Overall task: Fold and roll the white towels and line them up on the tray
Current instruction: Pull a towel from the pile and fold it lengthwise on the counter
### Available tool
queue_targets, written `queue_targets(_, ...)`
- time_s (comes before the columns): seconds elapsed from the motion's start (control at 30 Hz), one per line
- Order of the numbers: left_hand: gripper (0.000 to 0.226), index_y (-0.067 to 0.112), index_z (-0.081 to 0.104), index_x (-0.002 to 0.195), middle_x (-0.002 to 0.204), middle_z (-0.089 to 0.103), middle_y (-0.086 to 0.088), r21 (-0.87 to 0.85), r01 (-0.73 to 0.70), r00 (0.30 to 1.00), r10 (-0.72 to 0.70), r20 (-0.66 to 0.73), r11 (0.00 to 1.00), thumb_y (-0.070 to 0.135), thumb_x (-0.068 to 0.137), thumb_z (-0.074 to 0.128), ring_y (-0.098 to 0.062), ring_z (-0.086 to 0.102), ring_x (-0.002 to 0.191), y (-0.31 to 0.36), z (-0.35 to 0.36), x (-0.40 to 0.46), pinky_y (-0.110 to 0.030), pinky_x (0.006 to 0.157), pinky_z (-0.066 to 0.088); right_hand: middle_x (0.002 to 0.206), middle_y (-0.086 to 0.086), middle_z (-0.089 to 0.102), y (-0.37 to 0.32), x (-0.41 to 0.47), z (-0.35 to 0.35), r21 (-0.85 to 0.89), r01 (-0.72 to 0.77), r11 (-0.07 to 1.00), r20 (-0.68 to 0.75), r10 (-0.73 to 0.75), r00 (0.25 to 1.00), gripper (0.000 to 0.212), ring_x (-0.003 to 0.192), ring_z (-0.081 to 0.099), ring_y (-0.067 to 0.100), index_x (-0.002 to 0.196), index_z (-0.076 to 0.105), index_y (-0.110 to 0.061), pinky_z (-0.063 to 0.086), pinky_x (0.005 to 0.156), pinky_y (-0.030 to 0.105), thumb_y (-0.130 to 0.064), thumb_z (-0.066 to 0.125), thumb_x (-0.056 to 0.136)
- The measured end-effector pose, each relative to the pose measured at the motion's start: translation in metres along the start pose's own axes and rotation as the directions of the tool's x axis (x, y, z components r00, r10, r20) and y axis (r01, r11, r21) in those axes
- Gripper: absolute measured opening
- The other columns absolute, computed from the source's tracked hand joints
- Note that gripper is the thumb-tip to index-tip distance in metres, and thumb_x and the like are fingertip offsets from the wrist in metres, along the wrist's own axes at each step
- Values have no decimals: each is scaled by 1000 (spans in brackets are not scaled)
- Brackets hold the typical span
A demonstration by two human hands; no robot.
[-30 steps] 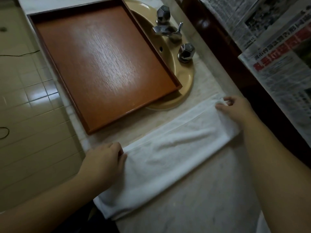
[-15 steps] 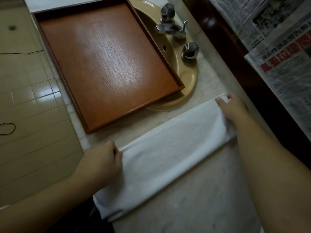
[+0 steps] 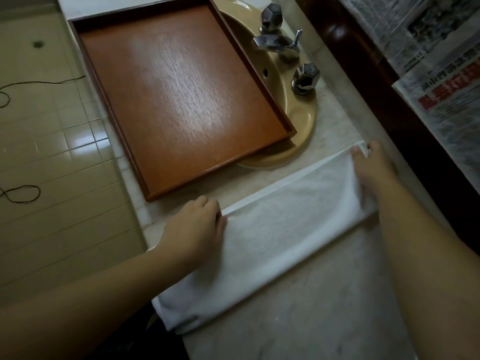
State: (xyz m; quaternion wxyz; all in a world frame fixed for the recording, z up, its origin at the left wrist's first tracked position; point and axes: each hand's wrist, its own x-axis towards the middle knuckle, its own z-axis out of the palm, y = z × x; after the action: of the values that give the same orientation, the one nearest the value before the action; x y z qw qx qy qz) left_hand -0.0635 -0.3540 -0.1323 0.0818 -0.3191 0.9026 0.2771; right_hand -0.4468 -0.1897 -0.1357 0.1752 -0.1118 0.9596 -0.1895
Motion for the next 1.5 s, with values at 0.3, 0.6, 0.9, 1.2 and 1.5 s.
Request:
queue_targets(0.3,17,26,47,94,80,55,7,-118,189,980,-195,-41,975,37,107,48,-12,52,71,-3,8,-3,-32,57,42,113,15,58,2,2,2,67,-6,998,-29,8,1000,36,100,58,35,117,49,-14,46,82,39,-48,51,105)
queue_targets(0.6,12,23,50,93,88,46,4,118,133,974,-107,-202,984,30,102,54,-17,44,77,-3,17,6,-35,67,44,133,21,60,-5,5,5,-6,-49,999,-43,49,998,34,120,57,43,131,53,-11,44,92,39,-33,55,105)
queue_targets(0.9,63,11,47,155,155,50,-15,307,-263,956,290,-44,915,52,107,40,-32,50,140,-5,49,-24,-41,118,34,128,17,60,-2,-2,24,-66,-64,996,-284,43,958,26,109,57,39,117,48,-21,46,89,47,-41,55,103)
queue_targets(1.2,97,12,6,167,174,8,-8,198,-256,967,250,54,946,80,100,19,-19,4,159,-10,51,-30,-39,127,3,152,12,46,-25,-72,54,-11,261,965,-444,-238,864,50,141,42,30,143,51,-18,36,113,44,-48,44,103)
queue_targets(1.5,132,17,-18,164,173,-19,-2,150,-268,963,261,66,952,105,74,23,-17,-18,159,-8,50,-31,-32,127,-14,171,-6,-22,24,-122,65,-391,854,343,549,-657,516,73,158,-20,21,159,-6,-55,-2,127,56,-77,26,97)
